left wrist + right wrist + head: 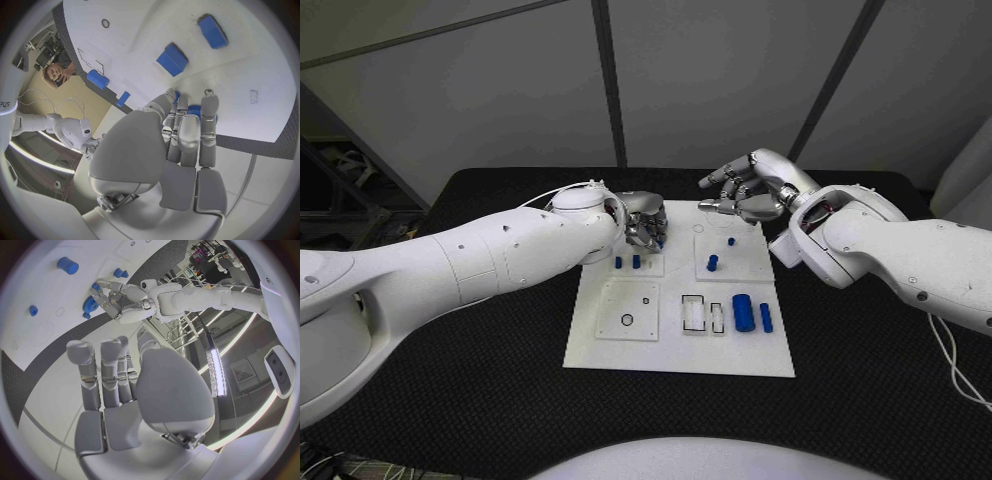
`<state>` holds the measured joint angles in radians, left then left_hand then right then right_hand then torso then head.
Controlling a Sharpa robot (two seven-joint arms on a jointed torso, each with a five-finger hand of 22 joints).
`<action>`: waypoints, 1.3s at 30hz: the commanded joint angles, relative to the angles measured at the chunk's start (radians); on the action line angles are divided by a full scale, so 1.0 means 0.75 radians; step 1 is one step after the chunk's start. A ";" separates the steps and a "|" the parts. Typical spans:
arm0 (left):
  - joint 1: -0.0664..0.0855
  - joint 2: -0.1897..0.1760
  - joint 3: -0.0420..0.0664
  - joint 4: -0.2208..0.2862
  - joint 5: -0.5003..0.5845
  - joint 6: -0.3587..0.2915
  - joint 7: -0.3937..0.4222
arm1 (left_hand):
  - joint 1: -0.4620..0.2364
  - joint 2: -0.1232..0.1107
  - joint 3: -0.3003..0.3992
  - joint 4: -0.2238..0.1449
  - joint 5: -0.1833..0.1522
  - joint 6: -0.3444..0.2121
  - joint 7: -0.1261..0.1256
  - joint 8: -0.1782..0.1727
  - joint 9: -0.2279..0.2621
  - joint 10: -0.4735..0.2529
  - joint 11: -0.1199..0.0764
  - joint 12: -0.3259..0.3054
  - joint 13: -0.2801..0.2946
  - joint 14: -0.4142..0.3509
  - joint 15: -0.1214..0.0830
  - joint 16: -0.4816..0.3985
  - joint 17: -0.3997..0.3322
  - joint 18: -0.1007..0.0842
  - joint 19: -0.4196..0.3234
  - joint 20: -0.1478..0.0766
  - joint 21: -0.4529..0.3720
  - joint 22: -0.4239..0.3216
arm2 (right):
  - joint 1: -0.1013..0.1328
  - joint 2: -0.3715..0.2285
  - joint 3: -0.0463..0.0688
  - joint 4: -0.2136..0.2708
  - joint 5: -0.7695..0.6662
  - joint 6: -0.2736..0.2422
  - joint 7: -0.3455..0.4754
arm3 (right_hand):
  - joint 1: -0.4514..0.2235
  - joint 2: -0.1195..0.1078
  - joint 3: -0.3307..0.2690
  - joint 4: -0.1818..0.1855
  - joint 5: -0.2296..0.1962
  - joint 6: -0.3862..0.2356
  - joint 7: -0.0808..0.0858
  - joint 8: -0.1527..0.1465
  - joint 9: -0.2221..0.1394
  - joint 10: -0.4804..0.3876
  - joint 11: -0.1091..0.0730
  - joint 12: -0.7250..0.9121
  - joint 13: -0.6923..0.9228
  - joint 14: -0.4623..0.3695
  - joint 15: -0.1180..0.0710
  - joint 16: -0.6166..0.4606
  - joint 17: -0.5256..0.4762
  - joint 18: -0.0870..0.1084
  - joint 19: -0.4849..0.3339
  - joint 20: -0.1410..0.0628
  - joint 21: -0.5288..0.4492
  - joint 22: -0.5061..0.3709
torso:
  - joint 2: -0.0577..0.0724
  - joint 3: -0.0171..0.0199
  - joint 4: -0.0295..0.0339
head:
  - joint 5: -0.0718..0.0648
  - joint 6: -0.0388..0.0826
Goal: Assemble the parts on the task board
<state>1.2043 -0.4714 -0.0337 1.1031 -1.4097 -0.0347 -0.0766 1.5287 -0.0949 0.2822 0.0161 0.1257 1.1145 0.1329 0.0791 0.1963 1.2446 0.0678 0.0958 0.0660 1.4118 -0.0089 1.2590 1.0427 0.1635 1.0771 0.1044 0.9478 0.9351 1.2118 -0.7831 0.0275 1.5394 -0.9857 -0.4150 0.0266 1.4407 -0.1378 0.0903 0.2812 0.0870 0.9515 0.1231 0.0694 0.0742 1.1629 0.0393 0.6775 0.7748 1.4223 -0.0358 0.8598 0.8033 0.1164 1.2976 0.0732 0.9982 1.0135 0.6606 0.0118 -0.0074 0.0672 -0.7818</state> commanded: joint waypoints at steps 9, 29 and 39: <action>-0.005 -0.007 -0.002 0.002 -0.005 -0.022 0.020 | -0.004 0.022 0.081 -0.059 -0.013 0.040 -0.002 0.008 -0.011 0.033 -0.007 0.009 0.003 0.029 -0.005 0.030 0.021 -0.006 0.036 -0.011 0.070 0.071 | 0.003 0.001 0.001 0.003 0.003 -0.005 0.008 | 0.000 0.011 0.010 -0.001 0.009 0.008 -0.001 -0.004 -0.001 -0.005 -0.002 0.006 -0.001 0.006 -0.001 -0.003 0.002 0.010 0.008 0.001 -0.004 0.002 | -0.001 -0.0016 0.0021 | -0.006 0.002; -0.009 -0.163 0.091 0.176 0.080 -0.078 -0.024 | -0.057 0.009 0.122 -0.078 -0.021 0.042 0.000 -0.004 -0.026 0.028 -0.003 -0.005 0.000 0.034 -0.003 0.031 0.010 -0.007 0.036 -0.008 0.084 0.088 | 0.002 -0.010 0.001 -0.002 0.003 -0.012 0.011 | 0.000 0.011 0.010 -0.001 0.009 0.008 -0.001 -0.004 -0.001 -0.005 -0.002 0.006 -0.001 0.006 -0.001 -0.003 0.002 0.010 0.008 0.001 -0.004 0.002 | -0.004 -0.0012 0.0033 | -0.004 0.013; -0.009 -0.250 0.101 0.217 0.108 -0.011 -0.067 | -0.068 0.007 0.128 -0.080 -0.030 0.045 -0.002 -0.004 -0.028 0.030 -0.004 -0.006 0.000 0.032 -0.003 0.027 0.000 -0.006 0.033 -0.008 0.082 0.088 | 0.002 -0.012 0.001 -0.003 0.003 -0.008 0.009 | 0.000 0.012 0.010 -0.001 0.009 0.009 -0.001 -0.004 -0.001 -0.005 -0.002 0.007 -0.002 0.007 -0.001 -0.002 0.003 0.010 0.009 0.001 -0.005 0.001 | -0.002 -0.0016 0.0037 | -0.001 0.014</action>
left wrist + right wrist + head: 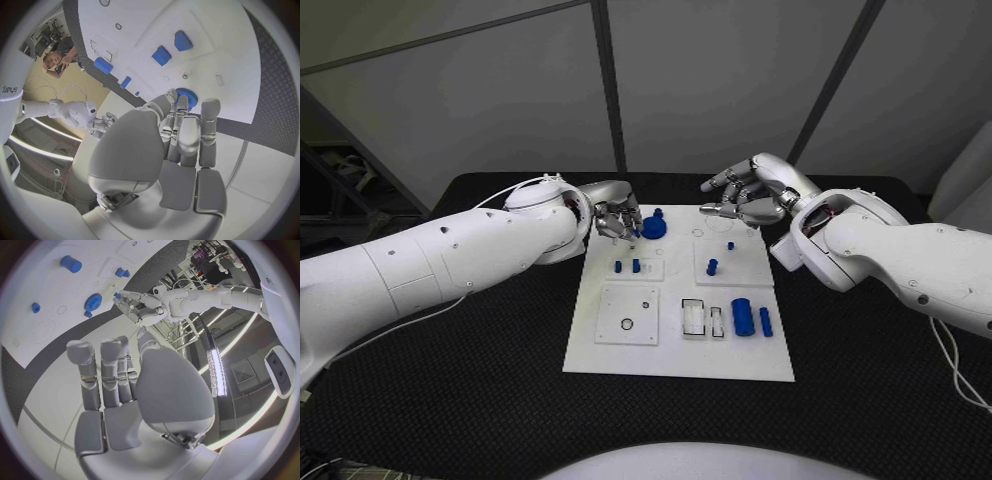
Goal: Assemble the parts on the task board
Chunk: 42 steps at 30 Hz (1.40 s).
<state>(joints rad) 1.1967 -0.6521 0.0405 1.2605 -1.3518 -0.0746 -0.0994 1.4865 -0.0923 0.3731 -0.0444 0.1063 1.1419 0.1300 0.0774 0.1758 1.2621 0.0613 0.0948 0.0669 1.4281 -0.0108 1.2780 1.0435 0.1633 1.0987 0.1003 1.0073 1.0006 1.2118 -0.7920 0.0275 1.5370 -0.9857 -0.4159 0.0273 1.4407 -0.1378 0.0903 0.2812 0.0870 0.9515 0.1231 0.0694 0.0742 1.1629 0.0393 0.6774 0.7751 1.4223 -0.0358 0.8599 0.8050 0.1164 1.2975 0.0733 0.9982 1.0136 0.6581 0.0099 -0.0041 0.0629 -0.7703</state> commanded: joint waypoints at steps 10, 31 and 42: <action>-0.008 -0.025 0.002 -0.009 0.035 0.066 -0.048 | -0.022 0.000 0.011 -0.001 -0.013 0.009 0.002 -0.004 -0.004 0.007 0.005 -0.007 -0.001 0.008 0.000 -0.002 -0.009 -0.005 0.000 -0.002 -0.001 -0.002 | 0.002 0.001 0.001 -0.001 0.003 -0.003 0.006 | 0.000 0.012 0.010 -0.001 0.009 0.009 -0.001 -0.004 -0.001 -0.005 -0.002 0.007 -0.002 0.007 -0.001 -0.003 0.001 0.010 0.009 0.001 -0.005 0.001 | 0.002 0.0011 -0.0047 | 0.011 -0.002; -0.031 0.009 0.001 -0.042 0.035 0.049 -0.043 | -0.031 -0.002 0.020 -0.007 -0.027 0.007 0.001 -0.007 -0.008 0.006 0.004 -0.009 -0.001 0.006 0.000 -0.003 -0.012 -0.005 -0.002 -0.002 -0.003 -0.001 | 0.002 0.004 0.000 -0.004 0.001 0.004 0.002 | 0.000 0.011 0.010 -0.001 0.009 0.009 -0.001 -0.004 -0.001 -0.006 -0.002 0.007 -0.003 0.007 -0.001 -0.007 -0.002 0.010 0.008 0.001 -0.009 -0.002 | 0.002 0.0010 -0.0047 | 0.005 -0.006; -0.032 0.024 -0.007 -0.048 0.035 0.063 -0.042 | -0.031 -0.003 0.021 -0.008 -0.028 0.007 0.001 -0.007 -0.008 0.006 0.004 -0.010 -0.001 0.006 -0.001 -0.003 -0.013 -0.005 -0.002 -0.002 -0.004 -0.001 | 0.002 0.008 0.000 -0.006 0.001 0.006 0.003 | 0.000 0.011 0.010 -0.001 0.009 0.009 -0.001 -0.004 -0.001 -0.006 -0.002 0.007 -0.003 0.007 -0.001 -0.007 -0.002 0.010 0.008 0.001 -0.009 -0.002 | 0.002 0.0015 -0.0039 | 0.005 -0.010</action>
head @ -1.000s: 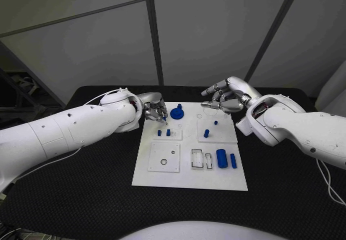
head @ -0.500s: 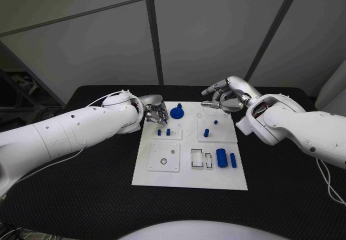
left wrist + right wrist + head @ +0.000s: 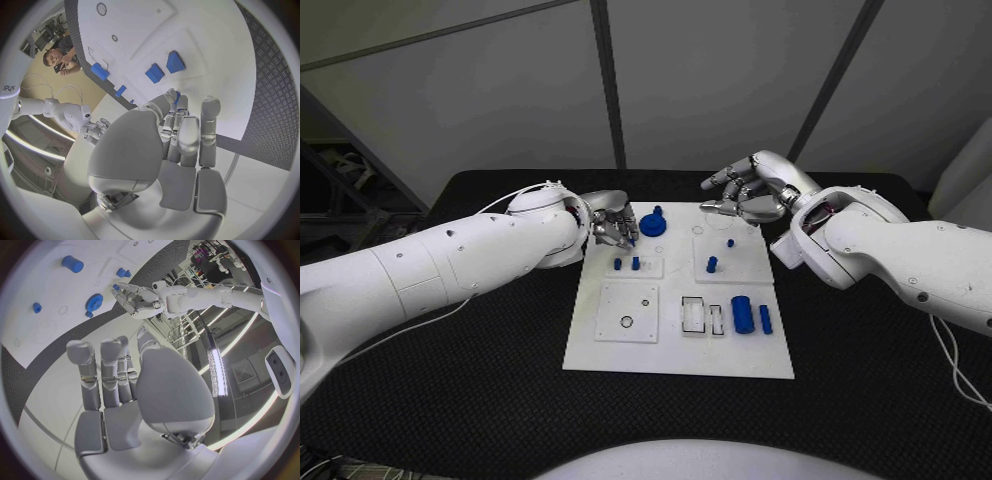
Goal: Assemble the parts on the task board
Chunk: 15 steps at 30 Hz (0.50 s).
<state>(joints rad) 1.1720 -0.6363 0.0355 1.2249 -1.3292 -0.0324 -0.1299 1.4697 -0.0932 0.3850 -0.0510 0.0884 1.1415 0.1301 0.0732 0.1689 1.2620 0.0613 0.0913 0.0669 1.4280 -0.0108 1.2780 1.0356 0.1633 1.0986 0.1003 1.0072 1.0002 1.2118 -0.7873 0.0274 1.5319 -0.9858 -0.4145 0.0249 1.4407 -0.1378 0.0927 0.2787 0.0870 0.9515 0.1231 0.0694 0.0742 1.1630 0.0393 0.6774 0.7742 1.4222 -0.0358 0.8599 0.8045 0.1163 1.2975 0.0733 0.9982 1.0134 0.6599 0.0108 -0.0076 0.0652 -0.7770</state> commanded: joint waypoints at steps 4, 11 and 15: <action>0.001 0.005 -0.003 -0.004 0.005 0.020 -0.005 | -0.008 -0.001 0.007 -0.001 -0.005 0.007 0.001 -0.002 0.000 0.006 0.004 -0.005 -0.001 0.006 -0.001 -0.003 -0.002 -0.005 -0.002 -0.002 -0.004 0.000 | 0.003 0.003 0.001 0.000 0.001 0.006 0.006 | 0.000 0.011 0.007 0.002 0.009 0.009 -0.001 -0.004 -0.001 -0.006 -0.002 0.007 -0.001 0.007 -0.001 -0.007 -0.001 0.010 0.008 0.001 -0.009 -0.002 | -0.001 -0.0002 0.0006 | 0.002 -0.003; 0.001 0.007 -0.005 -0.010 0.005 0.046 -0.021 | -0.006 -0.002 0.012 -0.005 -0.006 0.006 0.002 -0.003 -0.001 0.005 0.005 -0.007 -0.001 0.005 -0.001 -0.004 -0.005 -0.004 -0.005 -0.002 -0.006 -0.002 | 0.003 0.001 0.001 0.000 0.001 0.011 0.007 | -0.001 0.012 0.007 0.002 0.009 0.010 -0.001 -0.004 -0.001 -0.006 -0.002 0.008 -0.002 0.007 -0.001 -0.007 0.000 0.010 0.009 0.001 -0.009 -0.001 | 0.000 -0.0001 0.0000 | 0.002 -0.004; 0.001 0.009 -0.006 -0.016 0.005 0.055 -0.029 | -0.008 -0.003 0.013 -0.007 -0.008 0.004 0.003 -0.004 -0.002 0.003 0.006 -0.008 -0.002 0.003 0.000 -0.008 -0.012 -0.003 -0.009 -0.002 -0.010 -0.005 | 0.003 0.001 0.001 0.000 0.001 0.011 0.007 | -0.001 0.012 0.007 0.003 0.008 0.010 -0.001 -0.004 -0.001 -0.006 -0.002 0.008 -0.002 0.007 -0.001 -0.008 -0.001 0.011 0.008 0.001 -0.010 -0.003 | -0.001 -0.0001 0.0012 | 0.001 -0.005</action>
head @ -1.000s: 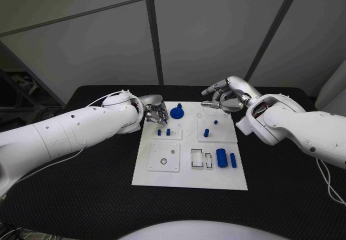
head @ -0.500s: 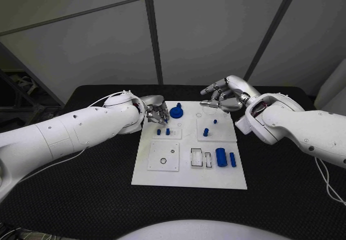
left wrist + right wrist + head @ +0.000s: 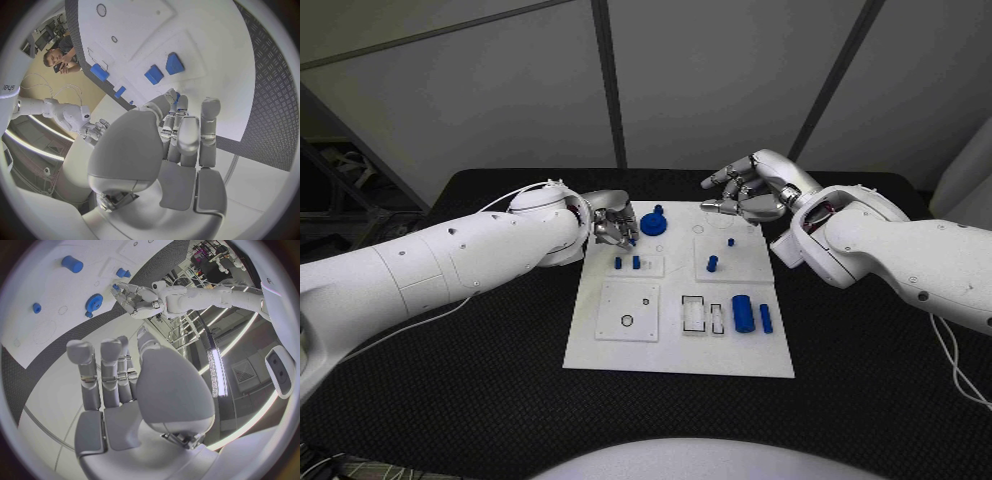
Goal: Assemble the parts on the task board
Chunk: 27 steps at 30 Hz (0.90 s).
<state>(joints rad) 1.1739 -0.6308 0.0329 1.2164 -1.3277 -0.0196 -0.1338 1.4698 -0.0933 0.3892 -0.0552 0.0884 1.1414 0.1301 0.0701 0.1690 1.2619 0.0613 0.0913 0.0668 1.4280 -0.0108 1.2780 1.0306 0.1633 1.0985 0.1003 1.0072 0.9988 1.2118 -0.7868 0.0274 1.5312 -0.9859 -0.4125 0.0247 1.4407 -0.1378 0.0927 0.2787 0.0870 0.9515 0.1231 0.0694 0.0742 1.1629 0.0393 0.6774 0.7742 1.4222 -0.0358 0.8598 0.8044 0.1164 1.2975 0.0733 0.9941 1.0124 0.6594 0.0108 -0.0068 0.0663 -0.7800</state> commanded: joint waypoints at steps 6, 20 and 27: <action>-0.001 0.009 -0.005 -0.013 0.003 0.039 -0.026 | -0.030 -0.024 0.022 -0.013 -0.019 -0.035 0.017 -0.012 -0.021 -0.025 0.019 -0.026 -0.004 -0.004 0.010 -0.013 -0.020 -0.003 -0.017 0.005 -0.019 -0.006 | 0.003 0.000 0.001 0.001 0.002 0.008 0.006 | -0.001 0.012 0.007 0.003 0.008 0.010 -0.001 -0.004 -0.001 -0.006 -0.002 0.008 -0.002 0.007 -0.001 -0.008 -0.001 0.011 0.008 0.001 -0.005 -0.001 | 0.000 -0.0007 -0.0002 | -0.002 -0.002; -0.001 0.008 -0.008 -0.016 0.003 0.012 -0.025 | -0.063 -0.064 0.055 -0.029 -0.019 -0.144 0.020 -0.010 -0.074 -0.062 0.028 -0.035 -0.005 -0.004 0.018 -0.010 -0.031 -0.002 -0.014 0.015 -0.026 -0.006 | 0.003 -0.003 0.001 0.000 0.001 0.007 0.004 | -0.002 0.012 0.007 0.003 0.008 0.010 -0.001 -0.004 -0.001 -0.006 -0.002 0.008 -0.002 0.006 -0.001 -0.011 -0.003 0.011 0.006 0.001 -0.009 -0.005 | -0.001 -0.0007 0.0010 | -0.002 -0.001; -0.001 0.003 -0.008 -0.011 0.003 -0.010 -0.024 | -0.076 -0.079 0.074 -0.038 -0.020 -0.210 0.013 -0.012 -0.105 -0.073 0.024 -0.032 -0.004 -0.003 0.016 -0.007 -0.034 -0.001 -0.008 0.014 -0.028 -0.005 | 0.003 -0.008 0.001 -0.009 -0.037 0.005 -0.052 | -0.008 0.003 0.003 0.005 0.008 0.009 0.000 -0.005 -0.001 -0.015 0.000 0.004 -0.007 -0.001 0.000 -0.040 -0.026 0.018 -0.008 0.001 -0.043 -0.035 | -0.001 -0.0012 -0.0003 | -0.002 0.000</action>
<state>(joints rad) 1.1717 -0.6270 0.0267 1.2060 -1.3264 -0.0117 -0.1473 1.4158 -0.1473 0.4390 -0.0828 0.0770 0.9909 0.1413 0.0637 0.0935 1.2134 0.0811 0.0714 0.0646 1.4276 -0.0035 1.2742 1.0060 0.1633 1.0914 0.1076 0.9900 0.9947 1.2118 -0.7908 0.0274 1.5273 -0.9899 -0.4113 0.0166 1.4407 -0.1378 0.0927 0.2787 0.0870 0.9515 0.1231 0.0694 0.0742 1.1624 0.0394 0.6774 0.7710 1.4222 -0.0358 0.8381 0.7904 0.1164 1.2975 0.0733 0.9700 0.9929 0.6587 0.0101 -0.0062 0.0651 -0.7803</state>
